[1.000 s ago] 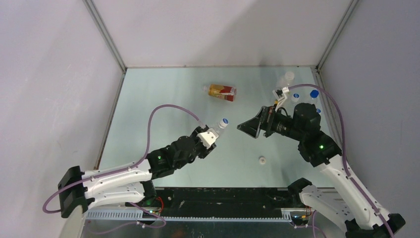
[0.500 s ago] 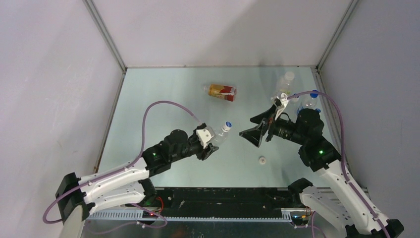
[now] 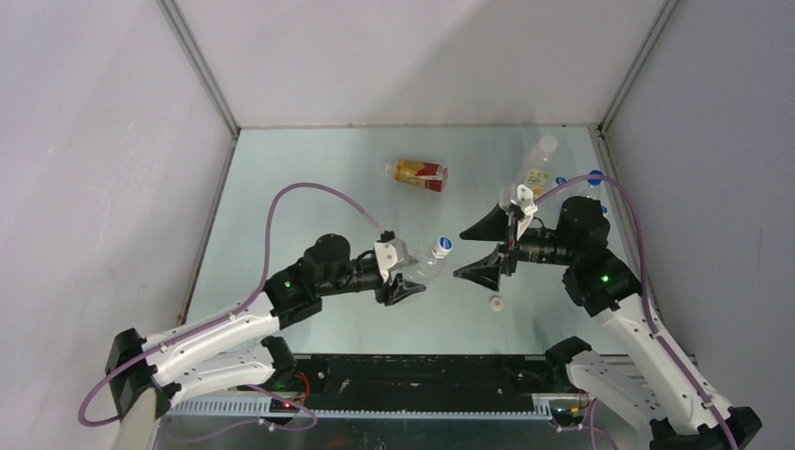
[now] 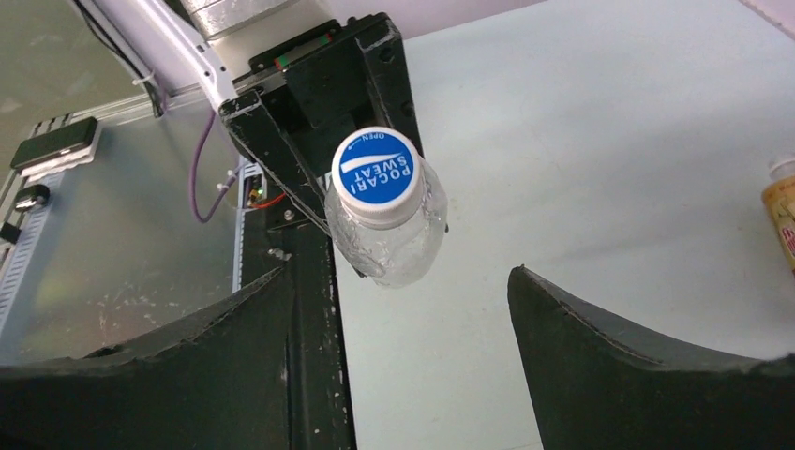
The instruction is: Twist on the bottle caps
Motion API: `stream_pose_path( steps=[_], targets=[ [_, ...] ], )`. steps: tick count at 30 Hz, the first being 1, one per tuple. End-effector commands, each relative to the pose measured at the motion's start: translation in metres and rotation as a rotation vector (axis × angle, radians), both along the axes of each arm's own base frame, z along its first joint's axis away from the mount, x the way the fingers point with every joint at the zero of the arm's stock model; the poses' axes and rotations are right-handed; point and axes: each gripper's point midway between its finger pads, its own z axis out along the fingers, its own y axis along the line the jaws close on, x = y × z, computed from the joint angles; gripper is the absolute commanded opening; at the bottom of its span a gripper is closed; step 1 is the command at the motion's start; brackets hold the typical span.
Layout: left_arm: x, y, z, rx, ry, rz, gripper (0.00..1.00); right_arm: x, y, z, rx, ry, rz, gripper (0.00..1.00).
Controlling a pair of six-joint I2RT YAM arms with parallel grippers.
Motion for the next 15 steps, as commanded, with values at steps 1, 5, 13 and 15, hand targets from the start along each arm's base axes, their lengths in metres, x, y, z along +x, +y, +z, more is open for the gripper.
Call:
stream_pose_path(
  steps=[1, 5, 13, 15],
  targets=[
    [-0.007, -0.008, 0.026, -0.042, -0.030, -0.076, 0.20, -0.009, 0.003, 0.028, 0.041, -0.120, 0.081, 0.85],
    [-0.007, -0.011, 0.028, -0.038, -0.035, -0.092, 0.20, -0.010, 0.004, 0.035, 0.061, -0.156, 0.103, 0.84],
    [-0.010, -0.013, 0.024, -0.004, -0.013, -0.117, 0.20, -0.005, 0.007, 0.044, 0.089, -0.185, 0.110, 0.82],
    [-0.010, -0.013, 0.023, 0.000, -0.009, -0.120, 0.20, -0.005, 0.008, 0.046, 0.096, -0.181, 0.113, 0.81]
  ],
)
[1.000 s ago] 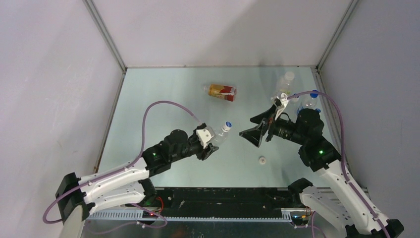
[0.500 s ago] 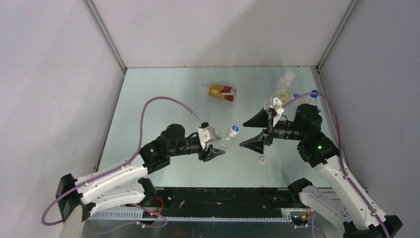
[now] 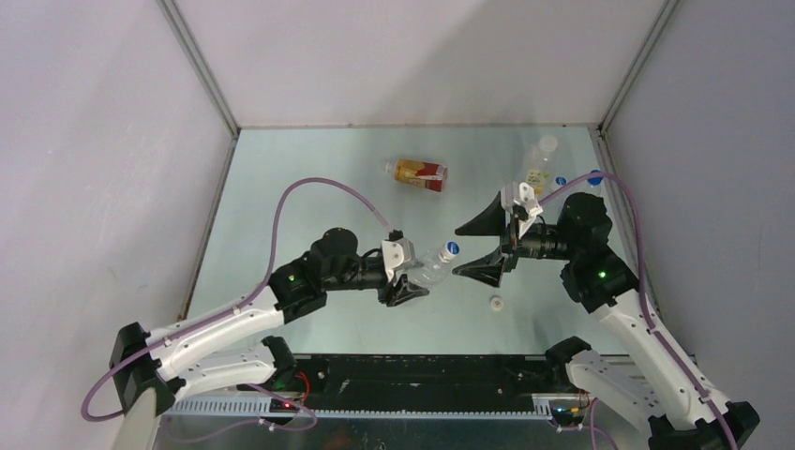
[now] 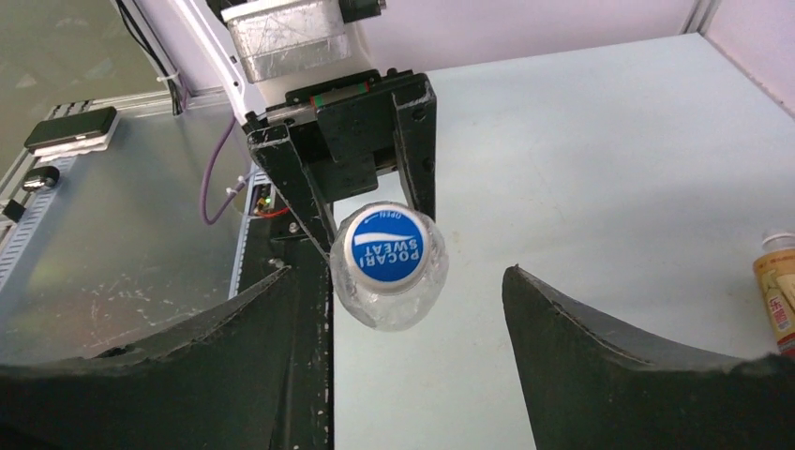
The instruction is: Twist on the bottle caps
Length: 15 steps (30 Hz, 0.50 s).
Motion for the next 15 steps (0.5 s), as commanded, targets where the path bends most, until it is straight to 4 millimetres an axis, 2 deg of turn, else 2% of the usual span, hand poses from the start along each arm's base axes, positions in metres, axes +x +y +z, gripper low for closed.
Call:
stream_pose_path(
  steps=[1, 7, 15],
  targets=[
    [-0.0012, -0.0031, 0.0181, -0.026, -0.031, -0.034, 0.20, 0.0016, 0.0019, 0.0314, 0.060, -0.094, 0.018, 0.80],
    [-0.0003, -0.0028, 0.0177, -0.020, -0.037, -0.032, 0.20, 0.0026, 0.0020, 0.0342, 0.070, -0.087, 0.014, 0.76],
    [-0.0004, -0.0034, 0.0204, -0.021, -0.044, -0.038, 0.19, 0.0030, 0.0040, 0.0358, 0.079, -0.084, 0.036, 0.67]
  ],
)
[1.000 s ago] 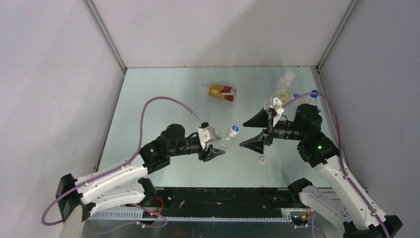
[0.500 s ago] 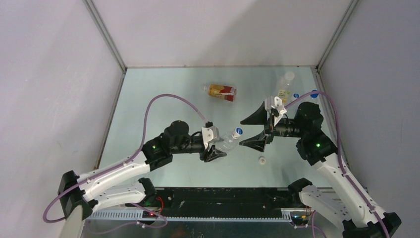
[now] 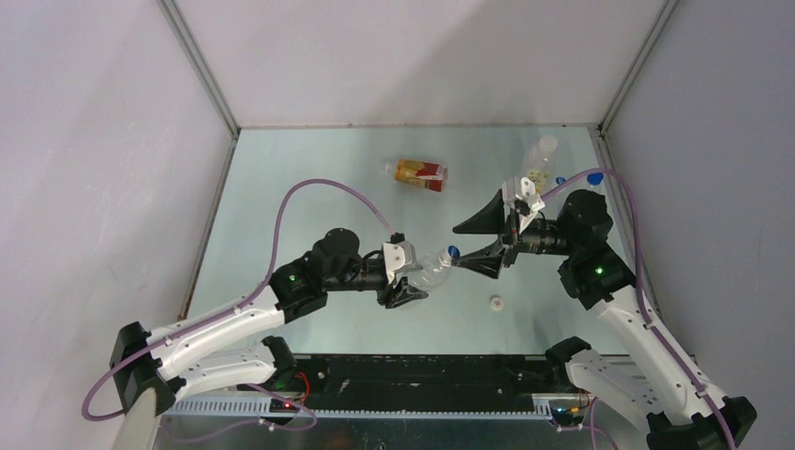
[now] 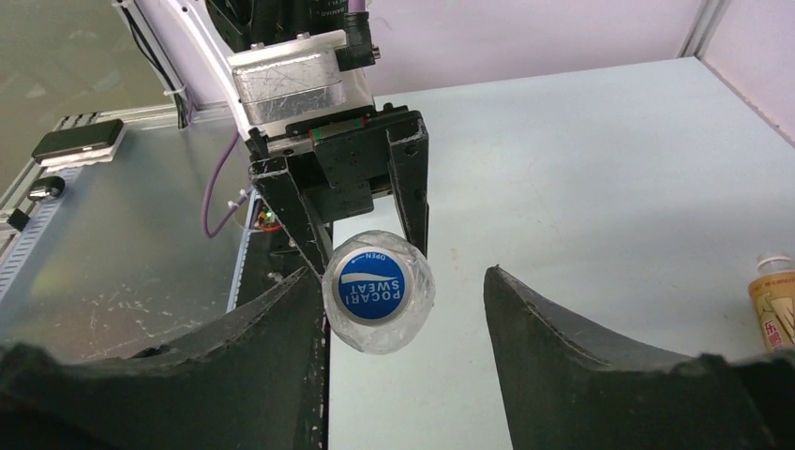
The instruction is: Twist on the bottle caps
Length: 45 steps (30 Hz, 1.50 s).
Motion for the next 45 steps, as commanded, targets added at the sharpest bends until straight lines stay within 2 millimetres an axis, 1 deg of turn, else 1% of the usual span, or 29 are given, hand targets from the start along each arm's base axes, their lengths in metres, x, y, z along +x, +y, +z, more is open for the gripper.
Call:
stream_pose_path(
  steps=[1, 7, 11, 17, 19, 20, 21, 22, 23, 24, 26, 27, 28, 29, 31, 34, 35, 36, 37, 38, 39, 40, 41, 42, 43, 44, 45],
  targets=[
    [0.003, -0.006, 0.030, -0.056, -0.054, -0.019, 0.19, -0.003, 0.001, 0.027, 0.046, -0.072, 0.025, 0.65],
    [0.005, -0.005, 0.030, -0.054, -0.062, -0.014, 0.19, -0.003, 0.002, 0.025, 0.043, -0.053, 0.037, 0.55],
    [0.006, -0.006, 0.033, -0.058, -0.065, -0.013, 0.19, -0.004, 0.002, 0.024, 0.040, -0.045, 0.048, 0.51],
    [0.006, -0.008, 0.035, -0.063, -0.067, -0.021, 0.19, -0.004, 0.003, 0.021, 0.034, -0.031, 0.052, 0.49],
    [0.006, -0.008, 0.035, -0.063, -0.067, -0.021, 0.19, -0.005, 0.003, 0.021, 0.036, -0.027, 0.054, 0.44],
    [0.006, -0.009, 0.036, -0.065, -0.068, -0.021, 0.19, -0.005, 0.003, 0.022, 0.038, -0.029, 0.054, 0.39],
    [0.006, -0.009, 0.036, -0.066, -0.069, -0.021, 0.19, -0.005, 0.003, 0.023, 0.039, -0.025, 0.053, 0.37],
    [0.007, -0.009, 0.037, -0.067, -0.070, -0.018, 0.19, -0.005, 0.003, 0.023, 0.039, -0.022, 0.052, 0.31],
    [0.007, -0.009, 0.037, -0.067, -0.070, -0.015, 0.19, -0.005, 0.003, 0.022, 0.038, -0.019, 0.050, 0.27],
    [0.008, -0.009, 0.038, -0.069, -0.074, -0.008, 0.19, -0.004, 0.003, 0.022, 0.037, -0.013, 0.047, 0.21],
    [0.012, -0.008, 0.039, -0.068, -0.082, 0.015, 0.19, -0.003, 0.004, 0.019, 0.031, -0.002, 0.037, 0.13],
    [0.014, -0.008, 0.041, -0.072, -0.088, 0.025, 0.18, -0.002, 0.004, 0.020, 0.031, -0.004, 0.025, 0.11],
    [0.018, -0.007, 0.044, -0.073, -0.103, 0.049, 0.18, -0.004, 0.005, 0.015, 0.018, 0.022, 0.023, 0.09],
    [0.020, -0.007, 0.046, -0.079, -0.113, 0.066, 0.18, 0.000, 0.006, 0.013, 0.013, 0.027, -0.003, 0.09],
    [0.028, -0.005, 0.054, -0.095, -0.147, 0.121, 0.19, 0.000, 0.009, 0.003, -0.016, 0.068, -0.033, 0.08],
    [0.046, -0.001, 0.066, -0.119, -0.203, 0.243, 0.19, 0.003, 0.011, -0.007, -0.051, 0.121, -0.100, 0.06],
    [0.052, 0.002, 0.067, -0.117, -0.215, 0.281, 0.19, 0.003, 0.013, -0.014, -0.072, 0.144, -0.125, 0.06],
    [0.053, 0.001, 0.069, -0.120, -0.231, 0.298, 0.19, 0.003, 0.014, -0.016, -0.081, 0.163, -0.143, 0.06],
    [0.061, 0.005, 0.070, -0.117, -0.248, 0.354, 0.19, 0.005, 0.015, -0.024, -0.104, 0.188, -0.182, 0.06],
    [0.061, 0.005, 0.071, -0.115, -0.264, 0.368, 0.19, 0.010, 0.014, -0.028, -0.115, 0.216, -0.235, 0.07],
    [0.066, 0.007, 0.073, -0.115, -0.283, 0.423, 0.19, 0.006, 0.016, -0.035, -0.138, 0.244, -0.244, 0.07],
    [0.068, 0.009, 0.074, -0.110, -0.306, 0.444, 0.19, 0.013, 0.015, -0.039, -0.146, 0.281, -0.305, 0.07],
    [0.071, 0.011, 0.077, -0.115, -0.328, 0.491, 0.19, 0.009, 0.018, -0.046, -0.169, 0.313, -0.310, 0.07],
    [0.073, 0.013, 0.075, -0.106, -0.350, 0.518, 0.19, 0.010, 0.018, -0.051, -0.176, 0.367, -0.356, 0.07],
    [0.077, 0.016, 0.079, -0.109, -0.374, 0.575, 0.19, 0.012, 0.019, -0.055, -0.173, 0.443, -0.394, 0.08],
    [0.082, 0.023, 0.078, -0.097, -0.387, 0.637, 0.19, 0.015, 0.019, -0.060, -0.179, 0.476, -0.439, 0.08],
    [0.080, 0.018, 0.080, -0.104, -0.403, 0.644, 0.19, 0.014, 0.021, -0.062, -0.170, 0.542, -0.459, 0.12]
  ],
)
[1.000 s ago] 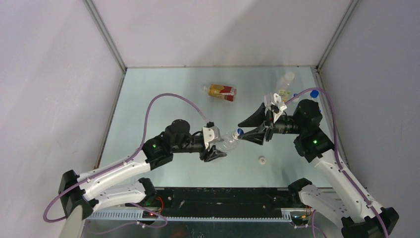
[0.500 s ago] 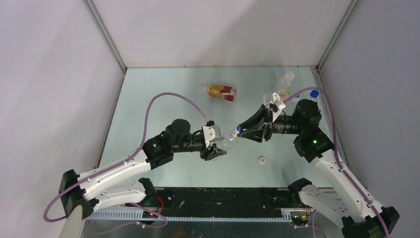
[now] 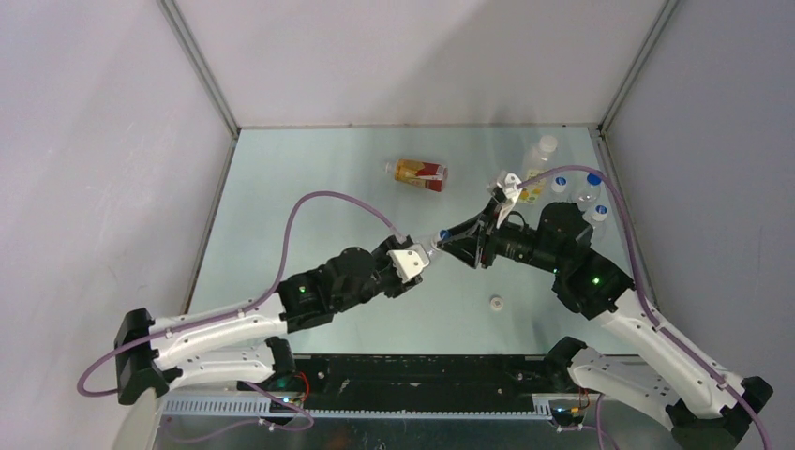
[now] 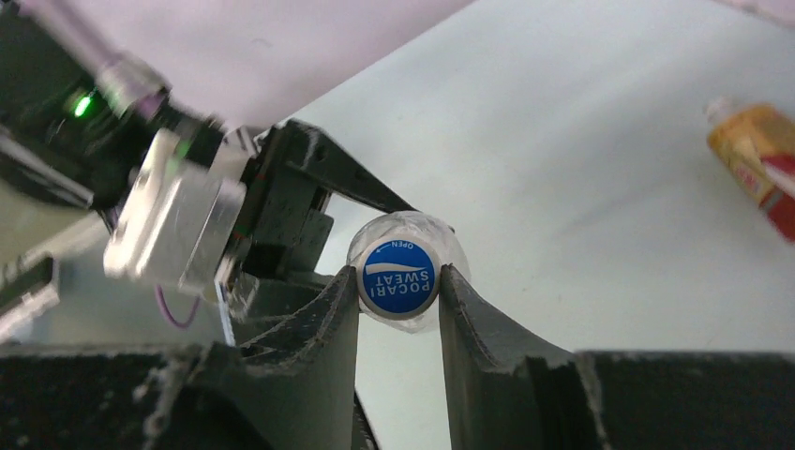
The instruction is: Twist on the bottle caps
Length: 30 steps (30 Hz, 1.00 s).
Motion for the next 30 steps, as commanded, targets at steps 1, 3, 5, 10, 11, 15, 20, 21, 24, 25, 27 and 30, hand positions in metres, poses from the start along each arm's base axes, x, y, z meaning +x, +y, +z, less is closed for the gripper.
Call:
stream_pose_path(
  steps=[1, 3, 5, 10, 11, 15, 20, 21, 24, 25, 27, 30],
  targets=[
    [0.034, 0.009, 0.074, -0.197, -0.231, 0.283, 0.19, -0.004, 0.001, -0.050, -0.069, 0.367, -0.173, 0.14],
    [0.035, 0.008, 0.071, -0.209, -0.236, 0.318, 0.19, -0.004, 0.005, -0.049, -0.047, 0.411, -0.207, 0.22],
    [0.035, 0.009, 0.065, -0.217, -0.214, 0.335, 0.19, -0.003, 0.006, -0.046, -0.029, 0.414, -0.230, 0.28],
    [0.036, 0.015, 0.044, -0.191, -0.142, 0.337, 0.19, -0.007, 0.004, -0.029, 0.012, 0.358, -0.203, 0.54],
    [0.037, 0.018, 0.035, -0.165, -0.121, 0.329, 0.19, -0.009, 0.003, -0.024, 0.024, 0.342, -0.183, 0.59],
    [0.034, 0.026, 0.016, -0.140, -0.029, 0.259, 0.18, -0.022, -0.007, -0.016, -0.039, 0.213, -0.096, 0.68],
    [0.011, 0.026, 0.002, -0.092, 0.068, 0.028, 0.19, -0.032, -0.031, -0.023, -0.196, -0.032, -0.019, 0.73],
    [0.010, 0.031, -0.001, -0.065, 0.079, 0.007, 0.19, -0.035, -0.036, -0.019, -0.213, -0.110, 0.005, 0.78],
    [-0.014, 0.027, -0.006, -0.016, 0.120, -0.173, 0.19, -0.050, -0.043, -0.008, -0.235, -0.251, 0.099, 0.80],
    [-0.018, 0.028, -0.008, 0.024, 0.123, -0.210, 0.19, -0.050, -0.044, -0.007, -0.253, -0.307, 0.121, 0.80],
    [-0.033, 0.026, -0.009, 0.072, 0.147, -0.313, 0.18, -0.055, -0.045, -0.004, -0.283, -0.372, 0.181, 0.80],
    [-0.047, 0.026, -0.011, 0.132, 0.184, -0.404, 0.18, -0.063, -0.046, -0.002, -0.321, -0.405, 0.262, 0.79]
  ],
)
